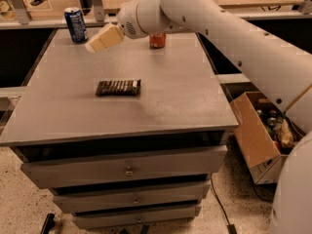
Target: Pick pepsi can
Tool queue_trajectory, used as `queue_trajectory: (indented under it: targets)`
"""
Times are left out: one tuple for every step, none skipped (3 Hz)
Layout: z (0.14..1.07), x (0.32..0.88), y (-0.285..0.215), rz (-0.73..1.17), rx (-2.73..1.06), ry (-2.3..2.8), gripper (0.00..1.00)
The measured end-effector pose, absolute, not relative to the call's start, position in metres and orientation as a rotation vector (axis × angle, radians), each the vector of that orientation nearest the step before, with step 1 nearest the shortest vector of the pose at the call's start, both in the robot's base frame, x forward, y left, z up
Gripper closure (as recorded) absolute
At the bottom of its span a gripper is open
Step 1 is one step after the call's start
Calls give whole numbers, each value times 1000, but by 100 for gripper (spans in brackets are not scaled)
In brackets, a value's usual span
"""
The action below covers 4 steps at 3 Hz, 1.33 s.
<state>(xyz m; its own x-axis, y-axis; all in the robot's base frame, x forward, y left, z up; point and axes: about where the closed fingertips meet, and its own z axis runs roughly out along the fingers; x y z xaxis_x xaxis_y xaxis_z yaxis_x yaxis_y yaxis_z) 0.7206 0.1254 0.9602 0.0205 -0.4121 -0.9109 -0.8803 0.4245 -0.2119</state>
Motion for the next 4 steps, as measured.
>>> queue_trajectory:
  targets:
    - [955, 734, 136, 501, -1129, 1611, 0]
    - [950, 751, 142, 448, -1058, 1627, 0]
    - [949, 751, 142, 448, -1058, 1627, 0]
    - [947, 753, 147, 455, -1049, 1615, 0]
